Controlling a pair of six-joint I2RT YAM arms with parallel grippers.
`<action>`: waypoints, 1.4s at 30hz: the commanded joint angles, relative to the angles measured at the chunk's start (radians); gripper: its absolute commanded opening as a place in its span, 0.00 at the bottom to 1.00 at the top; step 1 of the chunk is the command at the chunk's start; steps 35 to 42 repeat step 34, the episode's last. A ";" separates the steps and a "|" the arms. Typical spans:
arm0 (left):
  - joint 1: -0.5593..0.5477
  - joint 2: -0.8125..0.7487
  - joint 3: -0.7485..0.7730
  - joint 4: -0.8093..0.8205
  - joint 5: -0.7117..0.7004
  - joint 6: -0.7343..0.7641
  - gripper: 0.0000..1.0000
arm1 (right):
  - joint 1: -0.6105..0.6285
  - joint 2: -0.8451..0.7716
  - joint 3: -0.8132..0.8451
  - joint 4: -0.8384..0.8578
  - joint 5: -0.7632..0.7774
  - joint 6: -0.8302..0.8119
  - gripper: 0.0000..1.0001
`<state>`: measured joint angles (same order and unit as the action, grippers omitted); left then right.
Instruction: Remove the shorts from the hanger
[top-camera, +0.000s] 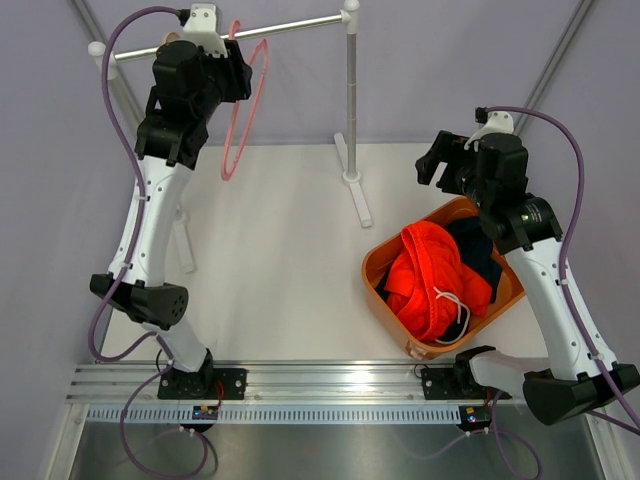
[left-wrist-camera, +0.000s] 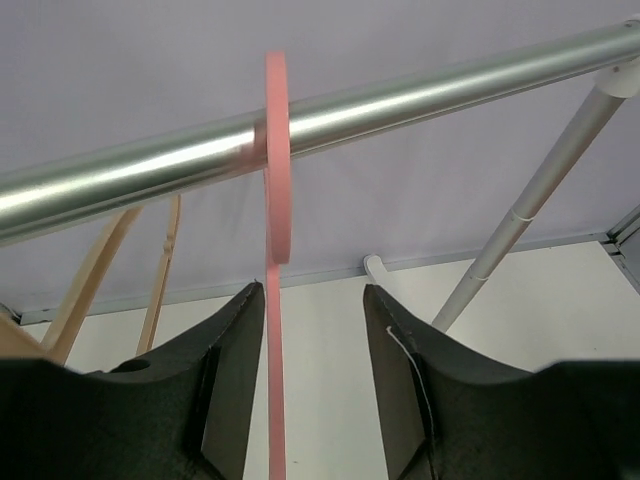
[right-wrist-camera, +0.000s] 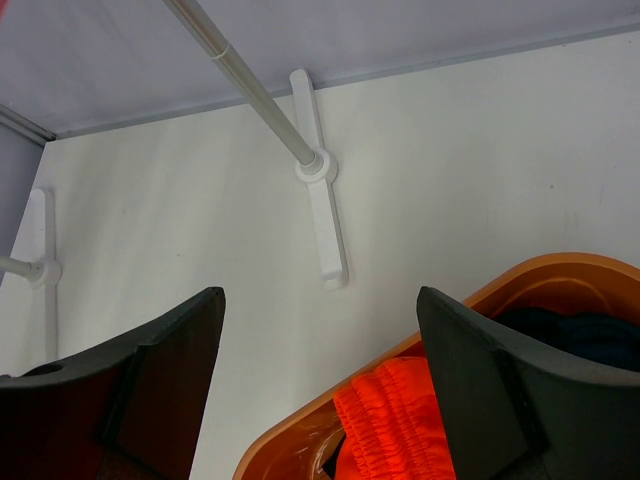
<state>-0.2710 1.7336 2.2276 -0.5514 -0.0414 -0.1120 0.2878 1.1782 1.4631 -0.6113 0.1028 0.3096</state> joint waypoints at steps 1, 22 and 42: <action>-0.013 -0.097 -0.025 0.005 -0.017 0.028 0.48 | -0.007 -0.026 0.009 0.002 -0.022 -0.015 0.86; -0.428 -0.603 -0.617 -0.142 0.001 -0.049 0.61 | -0.006 -0.169 -0.089 -0.005 -0.034 -0.023 0.99; -0.428 -0.831 -0.907 -0.093 0.060 -0.020 0.77 | -0.007 -0.239 -0.230 0.073 -0.066 -0.009 1.00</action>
